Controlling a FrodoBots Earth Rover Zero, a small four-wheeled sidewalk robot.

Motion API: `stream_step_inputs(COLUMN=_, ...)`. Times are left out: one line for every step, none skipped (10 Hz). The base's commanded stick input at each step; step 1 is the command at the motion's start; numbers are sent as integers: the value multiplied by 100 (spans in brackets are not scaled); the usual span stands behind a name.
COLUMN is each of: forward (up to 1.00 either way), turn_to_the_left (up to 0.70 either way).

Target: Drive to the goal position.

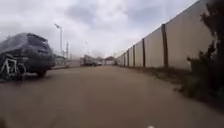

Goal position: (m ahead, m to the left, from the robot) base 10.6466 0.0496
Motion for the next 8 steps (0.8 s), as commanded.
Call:
stream_step_inputs(forward=100, turn_to_the_left=0)
stream_step_inputs(forward=100, turn_to_the_left=0)
stream_step_inputs(forward=100, turn_to_the_left=0)
stream_step_inputs(forward=100, turn_to_the_left=0)
stream_step_inputs(forward=100, turn_to_the_left=0)
stream_step_inputs(forward=100, turn_to_the_left=0)
stream_step_inputs(forward=100, turn_to_the_left=0)
stream_step_inputs(forward=100, turn_to_the_left=0)
